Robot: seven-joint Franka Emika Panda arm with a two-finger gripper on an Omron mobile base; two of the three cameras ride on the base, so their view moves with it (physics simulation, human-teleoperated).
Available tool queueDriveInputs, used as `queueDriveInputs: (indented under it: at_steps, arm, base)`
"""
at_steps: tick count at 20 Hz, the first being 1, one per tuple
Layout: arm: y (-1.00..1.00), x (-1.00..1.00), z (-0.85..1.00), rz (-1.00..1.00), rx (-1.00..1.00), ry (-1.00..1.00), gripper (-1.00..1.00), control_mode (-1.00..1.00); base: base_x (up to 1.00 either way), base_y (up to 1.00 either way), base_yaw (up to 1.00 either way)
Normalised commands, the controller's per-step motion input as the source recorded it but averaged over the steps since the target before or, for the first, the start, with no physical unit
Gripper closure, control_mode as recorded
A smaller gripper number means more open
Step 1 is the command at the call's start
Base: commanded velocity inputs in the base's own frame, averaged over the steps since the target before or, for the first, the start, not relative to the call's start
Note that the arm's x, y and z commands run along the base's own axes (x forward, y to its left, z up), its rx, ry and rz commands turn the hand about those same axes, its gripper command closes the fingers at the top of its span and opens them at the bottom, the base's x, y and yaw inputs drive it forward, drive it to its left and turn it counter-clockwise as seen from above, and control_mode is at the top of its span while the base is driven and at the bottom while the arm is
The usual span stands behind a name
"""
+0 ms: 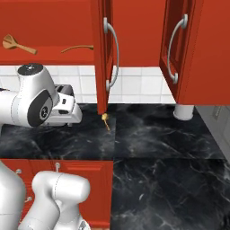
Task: Organize the utensils by type. Pick up the wooden spoons from the counter and place them in the open cabinet. Then pick up the metallic utensils from the counter and place them in the open drawer.
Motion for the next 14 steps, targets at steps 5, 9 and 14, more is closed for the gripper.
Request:
queueDriveInputs:
  at_steps: [5, 9, 14]
  arm:
    - [0.0, 0.0, 0.0, 0.0, 0.0, 0.0, -1.0, 1.0]
    - [0.0, 0.0, 0.0, 0.0, 0.0, 0.0, -1.0, 1.0]
    - [0.0, 0.0, 0.0, 0.0, 0.0, 0.0, -1.0, 1.0]
  base:
    - [1.0, 0.0, 0.0]
    - [1.0, 0.0, 0.0]
    - [0.87, 0.0, 0.0]
